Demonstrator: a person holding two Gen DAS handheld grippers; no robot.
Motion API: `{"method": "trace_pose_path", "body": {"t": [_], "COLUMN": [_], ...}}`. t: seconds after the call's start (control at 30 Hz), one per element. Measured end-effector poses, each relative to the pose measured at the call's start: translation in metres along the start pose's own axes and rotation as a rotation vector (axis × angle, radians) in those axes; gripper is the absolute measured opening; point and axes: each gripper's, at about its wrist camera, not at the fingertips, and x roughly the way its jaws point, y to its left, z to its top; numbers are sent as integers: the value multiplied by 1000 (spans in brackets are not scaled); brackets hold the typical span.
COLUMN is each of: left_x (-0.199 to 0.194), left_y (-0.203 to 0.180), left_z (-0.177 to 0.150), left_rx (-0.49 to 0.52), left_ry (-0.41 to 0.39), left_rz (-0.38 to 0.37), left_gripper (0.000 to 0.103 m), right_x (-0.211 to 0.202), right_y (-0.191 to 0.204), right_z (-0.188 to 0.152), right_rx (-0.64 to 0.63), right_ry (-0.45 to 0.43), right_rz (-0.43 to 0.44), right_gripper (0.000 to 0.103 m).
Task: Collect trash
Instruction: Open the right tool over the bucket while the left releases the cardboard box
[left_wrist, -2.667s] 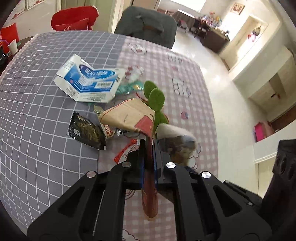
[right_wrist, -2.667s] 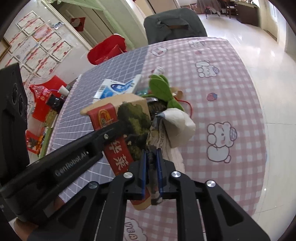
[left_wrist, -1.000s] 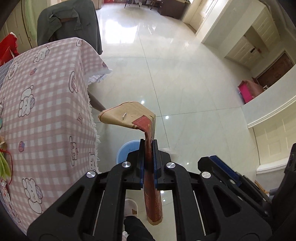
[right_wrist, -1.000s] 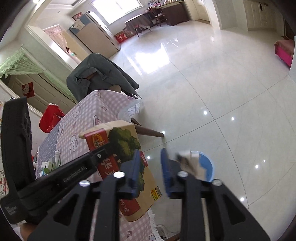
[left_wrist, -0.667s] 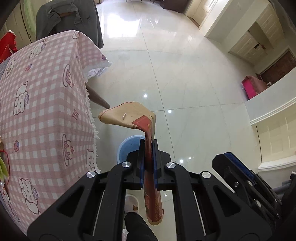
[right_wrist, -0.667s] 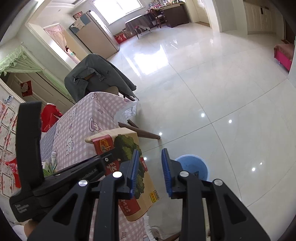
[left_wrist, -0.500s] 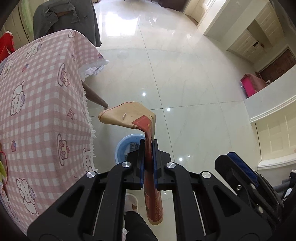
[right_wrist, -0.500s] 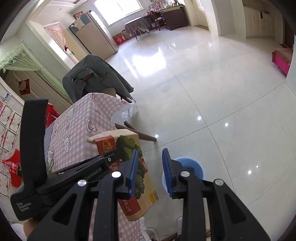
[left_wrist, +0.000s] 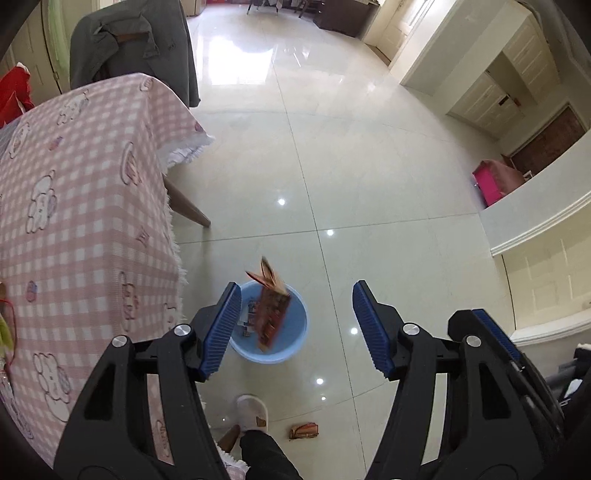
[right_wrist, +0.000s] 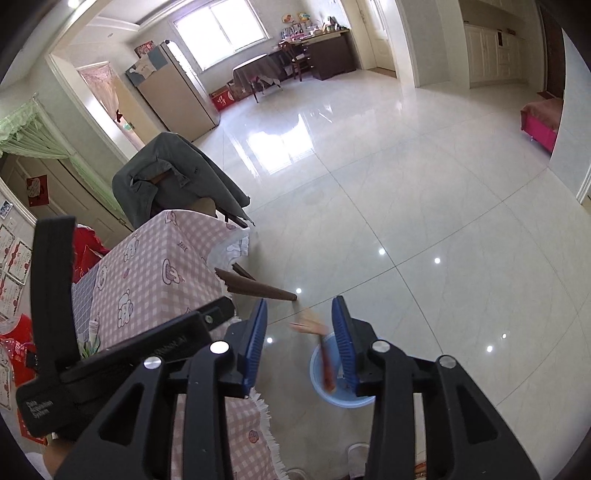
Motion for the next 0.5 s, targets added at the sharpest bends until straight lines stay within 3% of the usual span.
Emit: {"method": "trace_pose_path", "body": {"t": [0.27, 0.5], "left_x": [-42, -97], "left_y": [33, 96], "left_z": [2, -14], "left_rx": [-33, -120], "left_ry": [-50, -94], "left_rz": [39, 72], "left_gripper": [63, 63], "right_x": [-12, -24], "right_y": [38, 109], "right_z": [-2, -13], "right_rx": [-42, -111], "right_ry": [-5, 10], "right_rz": [67, 179], "right_gripper": [37, 37]}}
